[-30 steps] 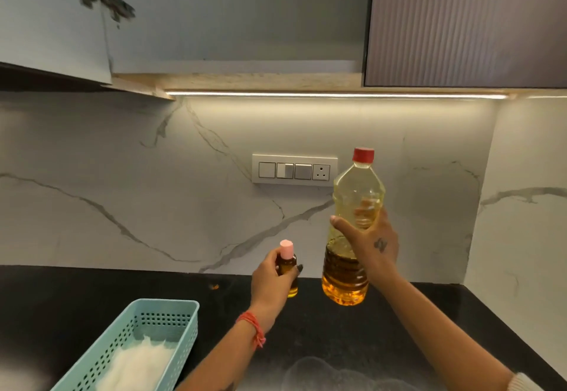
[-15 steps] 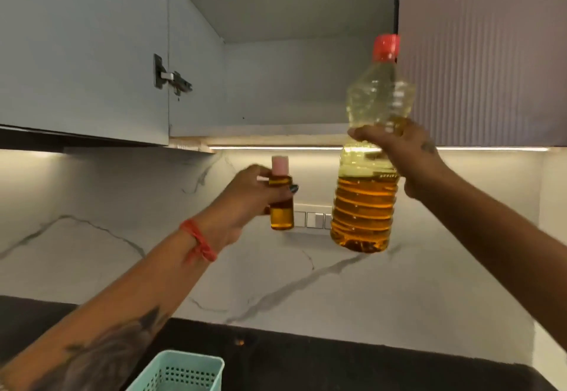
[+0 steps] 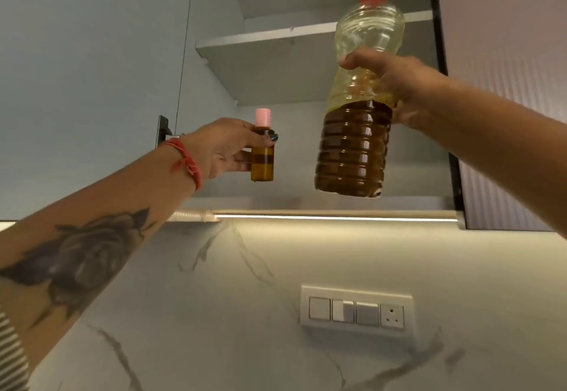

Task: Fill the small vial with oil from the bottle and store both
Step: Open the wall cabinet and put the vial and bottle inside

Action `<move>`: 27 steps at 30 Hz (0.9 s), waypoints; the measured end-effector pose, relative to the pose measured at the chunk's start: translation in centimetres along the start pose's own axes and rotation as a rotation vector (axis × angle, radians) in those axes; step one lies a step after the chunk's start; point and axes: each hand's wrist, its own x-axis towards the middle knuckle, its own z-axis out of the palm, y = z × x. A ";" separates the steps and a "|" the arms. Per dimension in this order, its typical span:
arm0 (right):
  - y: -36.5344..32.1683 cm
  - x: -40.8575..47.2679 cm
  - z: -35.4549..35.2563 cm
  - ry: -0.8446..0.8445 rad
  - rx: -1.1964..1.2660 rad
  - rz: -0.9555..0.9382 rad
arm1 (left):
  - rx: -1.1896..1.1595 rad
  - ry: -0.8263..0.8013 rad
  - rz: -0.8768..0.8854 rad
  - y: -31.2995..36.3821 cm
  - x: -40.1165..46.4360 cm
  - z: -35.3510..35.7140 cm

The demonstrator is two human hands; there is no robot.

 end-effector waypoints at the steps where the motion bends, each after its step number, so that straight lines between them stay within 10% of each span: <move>1: 0.2 0.9 0.6 -0.001 0.001 -0.001 | -0.006 0.007 -0.015 -0.4 1.3 -0.3; 27: 15.3 17.6 8.1 0.202 -0.365 0.156 | 0.167 -0.075 -0.388 -9.9 16.8 -1.7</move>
